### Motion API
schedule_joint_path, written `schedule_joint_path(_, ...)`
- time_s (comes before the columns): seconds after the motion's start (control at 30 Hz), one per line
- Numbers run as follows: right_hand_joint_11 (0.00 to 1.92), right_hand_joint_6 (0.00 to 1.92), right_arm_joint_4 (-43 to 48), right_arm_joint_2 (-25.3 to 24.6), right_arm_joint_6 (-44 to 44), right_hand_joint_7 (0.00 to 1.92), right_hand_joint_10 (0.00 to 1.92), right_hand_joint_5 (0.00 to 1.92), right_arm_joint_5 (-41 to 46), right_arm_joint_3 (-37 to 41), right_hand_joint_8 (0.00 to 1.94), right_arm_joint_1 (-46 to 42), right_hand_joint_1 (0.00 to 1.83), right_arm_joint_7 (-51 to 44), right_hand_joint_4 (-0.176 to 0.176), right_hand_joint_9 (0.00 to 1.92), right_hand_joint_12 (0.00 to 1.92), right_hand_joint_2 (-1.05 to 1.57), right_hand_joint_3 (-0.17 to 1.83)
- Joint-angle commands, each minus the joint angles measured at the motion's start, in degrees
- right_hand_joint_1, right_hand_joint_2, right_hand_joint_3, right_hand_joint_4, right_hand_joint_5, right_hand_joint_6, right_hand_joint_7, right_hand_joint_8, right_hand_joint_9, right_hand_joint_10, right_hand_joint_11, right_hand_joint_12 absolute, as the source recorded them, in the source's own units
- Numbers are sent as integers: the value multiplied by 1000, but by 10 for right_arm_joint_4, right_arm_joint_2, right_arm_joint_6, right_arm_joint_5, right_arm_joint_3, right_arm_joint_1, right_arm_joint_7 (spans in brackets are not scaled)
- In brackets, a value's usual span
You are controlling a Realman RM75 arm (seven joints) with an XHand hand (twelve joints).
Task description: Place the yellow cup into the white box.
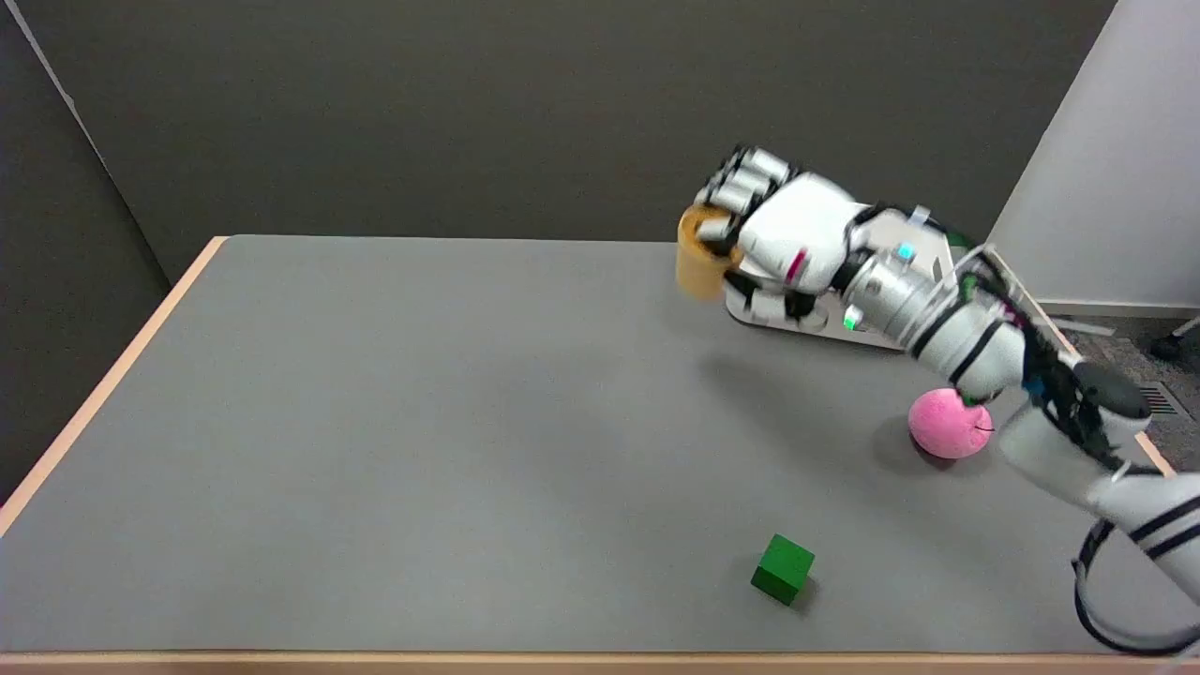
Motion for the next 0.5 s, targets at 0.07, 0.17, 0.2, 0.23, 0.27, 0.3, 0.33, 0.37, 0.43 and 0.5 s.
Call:
schedule_joint_path(0.07, -1, 1580, -151, 52, -230, 300, 606, 676, -47, -97, 471, 275, 863, -10, 176, 173, 897, 1026, 559)
schedule_joint_path(0.17, -1, 1588, -263, 62, -255, 286, 600, 670, -31, -162, 461, 341, 857, 1, 176, 166, 894, 1032, 554)
schedule_joint_path(0.2, -1, 1589, -286, 60, -256, 285, 599, 669, -25, -184, 460, 358, 856, 8, 176, 165, 892, 1033, 553)
schedule_joint_path(0.23, -1, 1587, -302, 58, -256, 282, 596, 669, -24, -190, 456, 364, 856, 8, 176, 163, 888, 1034, 550)
schedule_joint_path(0.27, -1, 1585, -323, 56, -256, 280, 593, 670, -22, -200, 451, 373, 857, 8, 176, 162, 883, 1035, 547)
schedule_joint_path(0.3, -1, 1584, -344, 55, -256, 278, 591, 670, -22, -207, 448, 376, 857, 11, 176, 160, 878, 1036, 544)
schedule_joint_path(0.33, -1, 1585, -352, 54, -256, 275, 590, 668, -22, -210, 446, 376, 856, 14, 176, 159, 872, 1038, 541)
schedule_joint_path(0.37, -1, 1586, -361, 54, -256, 273, 589, 667, -22, -213, 444, 371, 854, 19, 176, 158, 866, 1041, 537)
schedule_joint_path(0.43, -1, 1588, -366, 54, -255, 270, 587, 663, -24, -211, 441, 359, 851, 19, 176, 157, 858, 1048, 527)
schedule_joint_path(0.5, -1, 1587, -366, 57, -256, 271, 586, 663, -24, -205, 441, 342, 851, 19, 176, 157, 856, 1048, 527)
